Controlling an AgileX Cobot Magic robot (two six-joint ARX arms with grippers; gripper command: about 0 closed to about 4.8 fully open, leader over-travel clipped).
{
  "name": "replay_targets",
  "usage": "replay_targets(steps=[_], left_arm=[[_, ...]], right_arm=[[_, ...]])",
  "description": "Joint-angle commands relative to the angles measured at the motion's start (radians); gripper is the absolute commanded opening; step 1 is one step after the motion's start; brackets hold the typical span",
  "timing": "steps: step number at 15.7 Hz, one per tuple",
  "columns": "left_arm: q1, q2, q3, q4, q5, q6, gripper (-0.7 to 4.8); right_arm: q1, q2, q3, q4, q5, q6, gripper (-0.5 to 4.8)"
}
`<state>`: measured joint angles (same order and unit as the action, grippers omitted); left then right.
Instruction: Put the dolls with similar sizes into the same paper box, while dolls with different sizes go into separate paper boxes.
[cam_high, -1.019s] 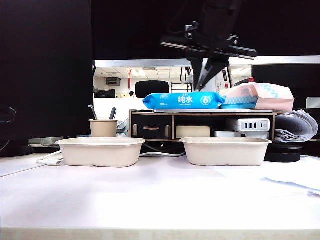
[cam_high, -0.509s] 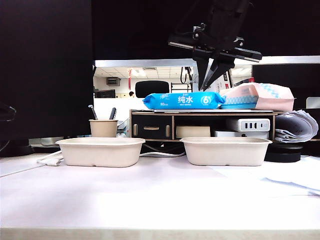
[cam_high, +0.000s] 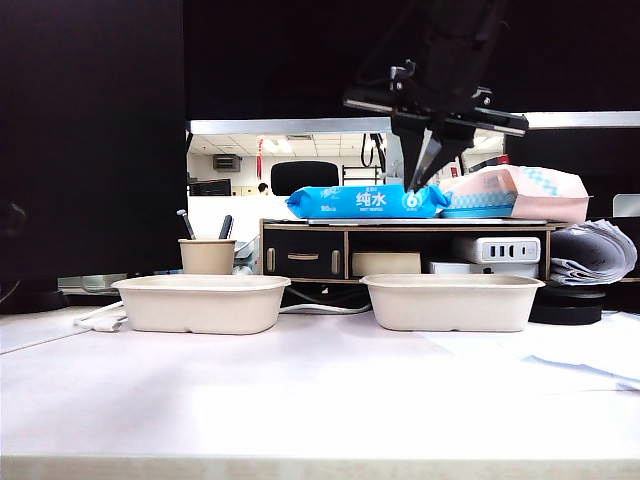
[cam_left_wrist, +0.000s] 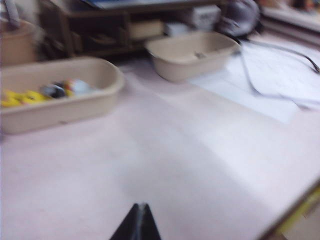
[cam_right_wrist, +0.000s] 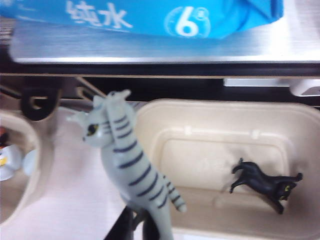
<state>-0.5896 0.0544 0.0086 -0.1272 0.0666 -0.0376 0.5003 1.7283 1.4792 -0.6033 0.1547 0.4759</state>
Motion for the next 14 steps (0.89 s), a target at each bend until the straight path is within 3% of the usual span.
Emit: replay_targets(steps=[1,3,4,9,11,12,13,14], left_arm=[[0.037,-0.02,0.001,0.01,0.001,0.003,-0.05],[0.04,-0.037,0.001,0.008,0.0,0.003,-0.05],[0.04,-0.043,0.001,0.009,0.0,0.003,-0.05],[0.04,-0.051,0.001,0.009,0.0,0.003,-0.05],[0.04,-0.051,0.001,0.009,0.0,0.003,-0.05],[0.04,-0.051,0.001,0.009,0.0,0.003,-0.05],[0.04,-0.051,0.001,0.008,0.001,0.003,-0.05],[0.04,-0.051,0.001,0.008,0.0,0.003,-0.05]], right_arm=[[0.002,0.007,0.004,0.01,0.0,-0.017,0.03],[0.002,0.013,0.004,0.013,0.0,-0.017,1.26],[0.002,0.013,0.004,0.02,0.0,-0.017,1.52],[0.002,0.013,0.004,0.05,0.0,-0.017,1.54],[0.002,0.012,0.004,0.049,-0.006,-0.017,1.37],[0.002,0.012,0.004,0.049,-0.024,-0.018,0.92],[0.002,0.012,0.004,0.05,-0.062,-0.029,-0.11],[0.003,0.011,0.004,0.05,-0.071,-0.031,-0.06]])
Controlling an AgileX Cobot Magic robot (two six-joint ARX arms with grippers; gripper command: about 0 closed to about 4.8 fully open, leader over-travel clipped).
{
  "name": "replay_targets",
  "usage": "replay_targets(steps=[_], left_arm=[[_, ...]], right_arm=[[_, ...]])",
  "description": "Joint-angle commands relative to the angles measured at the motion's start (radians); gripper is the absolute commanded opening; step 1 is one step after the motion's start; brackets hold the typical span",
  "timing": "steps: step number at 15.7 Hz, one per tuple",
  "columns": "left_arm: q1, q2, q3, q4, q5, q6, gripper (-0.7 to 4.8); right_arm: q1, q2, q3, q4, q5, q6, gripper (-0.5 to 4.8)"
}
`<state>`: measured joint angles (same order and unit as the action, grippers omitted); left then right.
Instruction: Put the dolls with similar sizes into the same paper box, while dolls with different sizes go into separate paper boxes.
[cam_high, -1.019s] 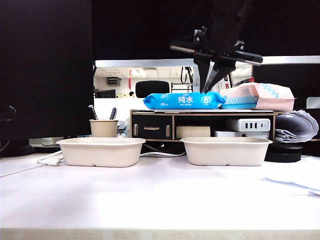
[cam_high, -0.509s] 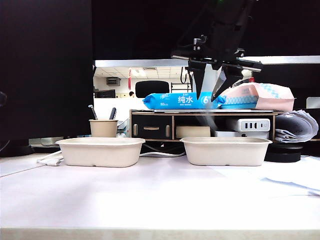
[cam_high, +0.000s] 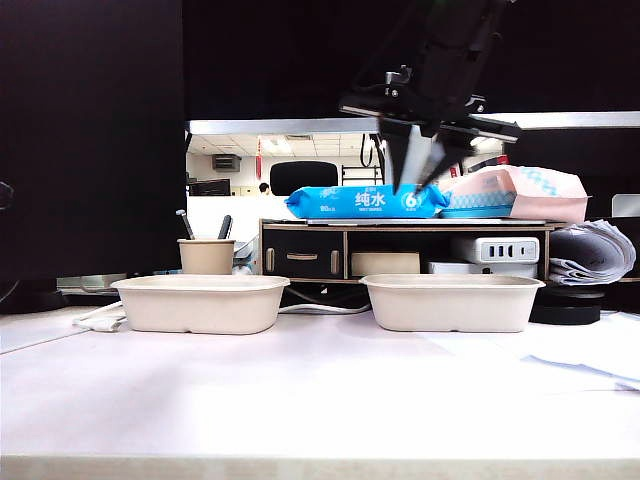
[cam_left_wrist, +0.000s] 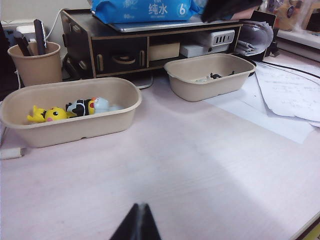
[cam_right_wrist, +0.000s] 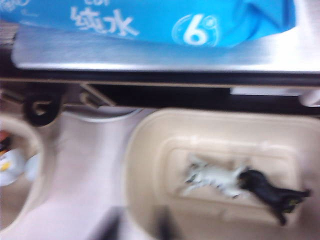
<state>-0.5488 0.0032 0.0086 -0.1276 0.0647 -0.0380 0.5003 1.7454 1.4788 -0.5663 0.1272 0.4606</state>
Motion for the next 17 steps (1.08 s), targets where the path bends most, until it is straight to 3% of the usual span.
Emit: replay_targets(steps=[1,3,6,8,13,17], left_arm=[[0.0,0.0,0.001,0.009,0.002,0.004,-0.05],[0.0,0.0,0.001,0.009,0.003,0.004,-0.05],[0.028,0.0,0.001,0.009,0.003,0.004,-0.05],[0.056,0.0,0.001,0.009,0.003,0.004,-0.05],[0.225,0.0,0.001,0.009,0.003,0.004,-0.05],[0.496,0.0,0.001,0.009,0.003,0.004,-0.05]], right_arm=[[0.008,-0.013,0.005,0.007,-0.038,-0.016,-0.06],[0.034,-0.053,0.004,-0.004,0.052,-0.032,-0.06],[0.151,-0.237,0.004,0.076,0.369,-0.231,-0.05],[0.234,-0.366,0.004,0.141,0.456,-0.326,-0.05],[0.411,-0.668,0.004,0.134,0.528,-0.361,-0.06],[0.433,-0.811,0.004,-0.003,0.525,-0.36,-0.05]])
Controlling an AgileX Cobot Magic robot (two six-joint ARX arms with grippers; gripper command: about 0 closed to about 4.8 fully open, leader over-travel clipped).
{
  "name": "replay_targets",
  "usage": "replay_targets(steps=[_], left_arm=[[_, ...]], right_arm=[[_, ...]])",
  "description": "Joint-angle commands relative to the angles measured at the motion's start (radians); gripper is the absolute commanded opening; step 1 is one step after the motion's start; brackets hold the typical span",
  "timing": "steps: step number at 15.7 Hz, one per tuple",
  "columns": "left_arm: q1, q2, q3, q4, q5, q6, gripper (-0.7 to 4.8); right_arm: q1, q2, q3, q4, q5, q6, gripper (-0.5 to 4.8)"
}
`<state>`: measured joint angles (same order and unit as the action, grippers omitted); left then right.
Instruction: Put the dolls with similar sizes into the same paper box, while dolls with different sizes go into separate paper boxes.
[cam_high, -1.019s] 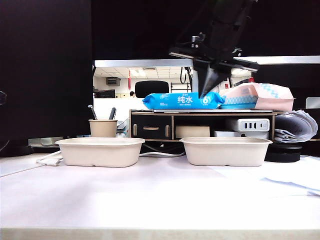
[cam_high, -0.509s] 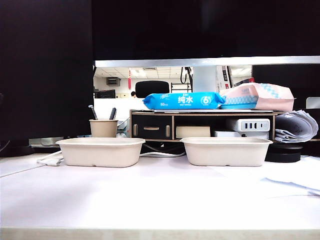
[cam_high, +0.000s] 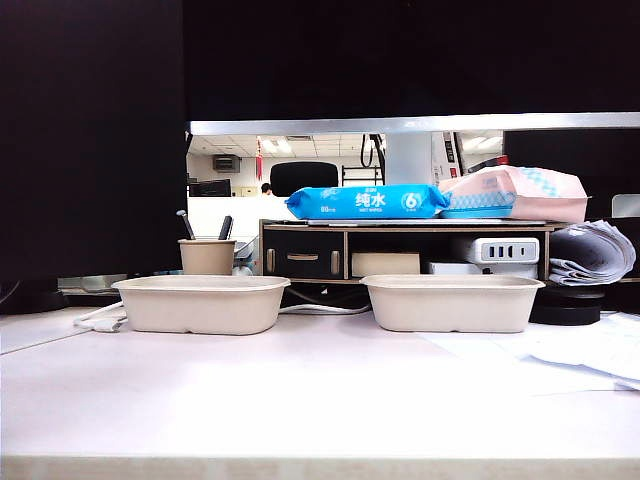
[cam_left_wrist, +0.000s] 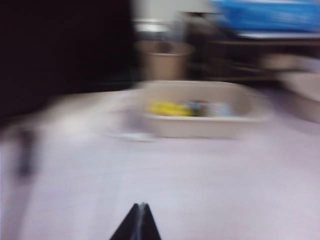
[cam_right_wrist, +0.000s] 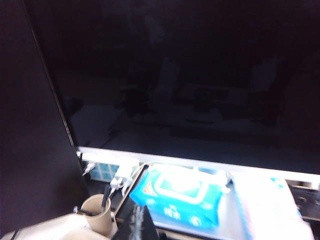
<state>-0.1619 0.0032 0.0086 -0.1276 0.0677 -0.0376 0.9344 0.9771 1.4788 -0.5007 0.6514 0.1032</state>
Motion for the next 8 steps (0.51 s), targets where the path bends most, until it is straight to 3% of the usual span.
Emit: replay_targets(steps=[1,4,8], left_arm=[[0.176,0.0,0.001,0.009,-0.002,0.003,-0.05],[0.291,0.0,0.001,0.009,-0.004,0.003,-0.05],[0.225,0.0,0.001,0.009,0.0,0.003,-0.05]], right_arm=[[-0.005,-0.068,0.004,-0.105,0.001,-0.003,-0.05],[-0.007,-0.127,0.004,-0.141,0.0,-0.003,-0.06],[-0.007,-0.19,0.004,-0.159,0.001,-0.003,-0.05]])
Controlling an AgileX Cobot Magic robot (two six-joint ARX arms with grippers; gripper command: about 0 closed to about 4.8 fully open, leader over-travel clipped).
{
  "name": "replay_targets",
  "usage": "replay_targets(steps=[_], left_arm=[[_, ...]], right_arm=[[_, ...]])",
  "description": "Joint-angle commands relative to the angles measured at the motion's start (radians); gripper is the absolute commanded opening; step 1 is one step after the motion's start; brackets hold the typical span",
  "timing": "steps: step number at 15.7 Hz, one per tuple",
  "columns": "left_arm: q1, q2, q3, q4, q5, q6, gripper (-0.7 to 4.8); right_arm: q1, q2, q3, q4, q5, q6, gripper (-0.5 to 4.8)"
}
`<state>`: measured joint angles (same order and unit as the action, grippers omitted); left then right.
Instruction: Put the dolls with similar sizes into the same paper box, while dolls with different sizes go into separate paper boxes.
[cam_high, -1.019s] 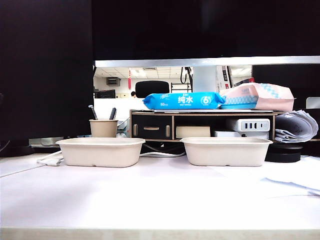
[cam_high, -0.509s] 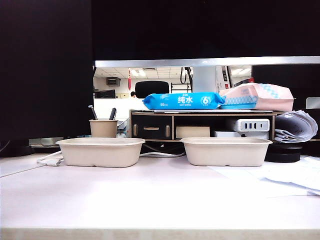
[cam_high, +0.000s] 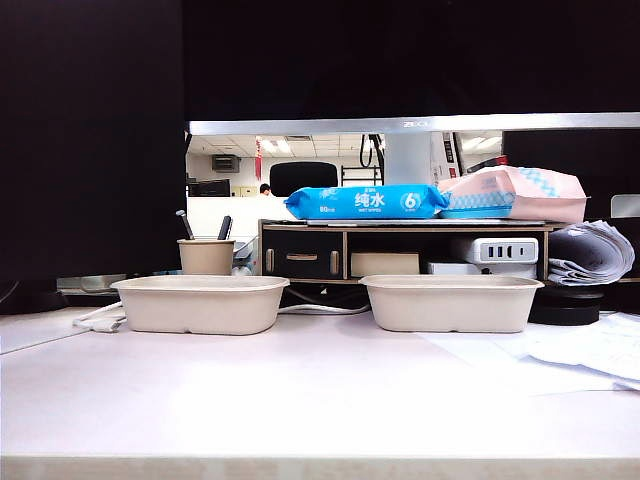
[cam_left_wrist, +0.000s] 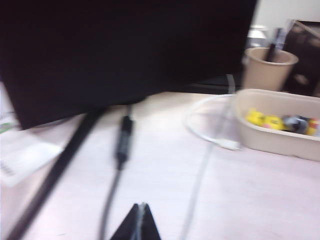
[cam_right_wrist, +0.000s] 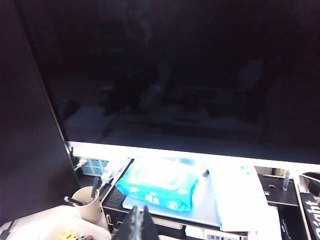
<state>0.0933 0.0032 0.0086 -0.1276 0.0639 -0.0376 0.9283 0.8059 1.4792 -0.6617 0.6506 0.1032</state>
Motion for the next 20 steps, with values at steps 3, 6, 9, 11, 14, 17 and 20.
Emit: replay_targets(steps=[3,6,9,11,14,17,20], left_arm=[[-0.095,0.0,0.001,0.009,0.003,0.003,-0.05],[-0.129,0.0,0.001,0.009,0.007,0.003,-0.05],[-0.127,0.0,0.001,0.009,0.007,0.003,-0.05],[-0.127,0.0,0.001,0.009,0.007,0.003,-0.05],[-0.127,0.0,0.001,0.009,0.007,0.003,-0.05],[-0.127,0.0,0.001,0.009,0.007,0.003,-0.05],[-0.127,0.0,0.001,0.009,0.008,0.003,-0.05]], right_arm=[[-0.001,-0.036,0.004,0.0,0.002,-0.003,-0.05],[-0.001,-0.037,0.004,0.0,0.001,-0.003,-0.05],[-0.001,-0.037,0.004,0.0,0.002,-0.003,-0.05],[-0.001,-0.037,0.004,0.0,0.002,-0.003,-0.05],[-0.005,-0.037,0.004,0.0,0.002,-0.003,-0.05],[-0.246,-0.085,0.003,-0.031,-0.064,-0.032,-0.05],[-0.758,-0.156,-0.114,0.012,-0.205,-0.026,-0.05]])
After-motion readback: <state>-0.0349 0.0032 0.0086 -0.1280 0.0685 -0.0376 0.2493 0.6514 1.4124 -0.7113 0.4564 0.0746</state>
